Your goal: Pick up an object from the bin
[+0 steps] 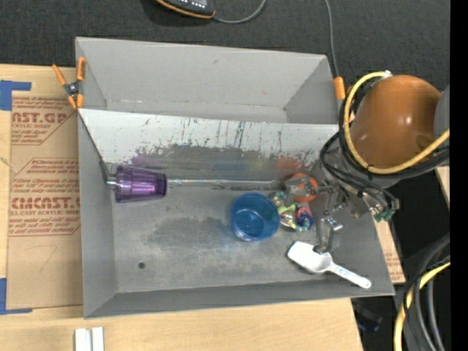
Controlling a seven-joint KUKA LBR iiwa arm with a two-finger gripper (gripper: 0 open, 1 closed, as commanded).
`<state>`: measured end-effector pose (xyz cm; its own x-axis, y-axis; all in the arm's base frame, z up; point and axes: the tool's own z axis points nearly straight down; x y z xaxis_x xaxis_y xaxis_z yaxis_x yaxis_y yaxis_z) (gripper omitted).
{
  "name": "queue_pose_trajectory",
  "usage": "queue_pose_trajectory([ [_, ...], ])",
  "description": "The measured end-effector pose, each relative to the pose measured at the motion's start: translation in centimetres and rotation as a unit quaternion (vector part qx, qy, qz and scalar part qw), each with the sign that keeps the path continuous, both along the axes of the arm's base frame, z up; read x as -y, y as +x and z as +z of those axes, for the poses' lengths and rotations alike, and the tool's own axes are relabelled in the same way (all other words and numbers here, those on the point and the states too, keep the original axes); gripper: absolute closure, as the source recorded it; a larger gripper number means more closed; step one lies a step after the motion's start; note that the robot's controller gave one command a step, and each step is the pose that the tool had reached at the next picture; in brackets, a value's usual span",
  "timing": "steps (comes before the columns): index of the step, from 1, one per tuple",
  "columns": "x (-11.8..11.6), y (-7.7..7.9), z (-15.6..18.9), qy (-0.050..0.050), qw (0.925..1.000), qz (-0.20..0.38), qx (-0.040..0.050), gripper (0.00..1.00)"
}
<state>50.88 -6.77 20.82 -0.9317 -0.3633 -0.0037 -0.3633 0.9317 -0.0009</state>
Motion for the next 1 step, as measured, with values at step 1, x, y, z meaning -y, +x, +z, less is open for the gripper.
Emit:
queue_pose_trajectory([
  [1,-0.91,-0.67,-1.72,0.000,0.9927,-0.120,0.0003,0.00],
])
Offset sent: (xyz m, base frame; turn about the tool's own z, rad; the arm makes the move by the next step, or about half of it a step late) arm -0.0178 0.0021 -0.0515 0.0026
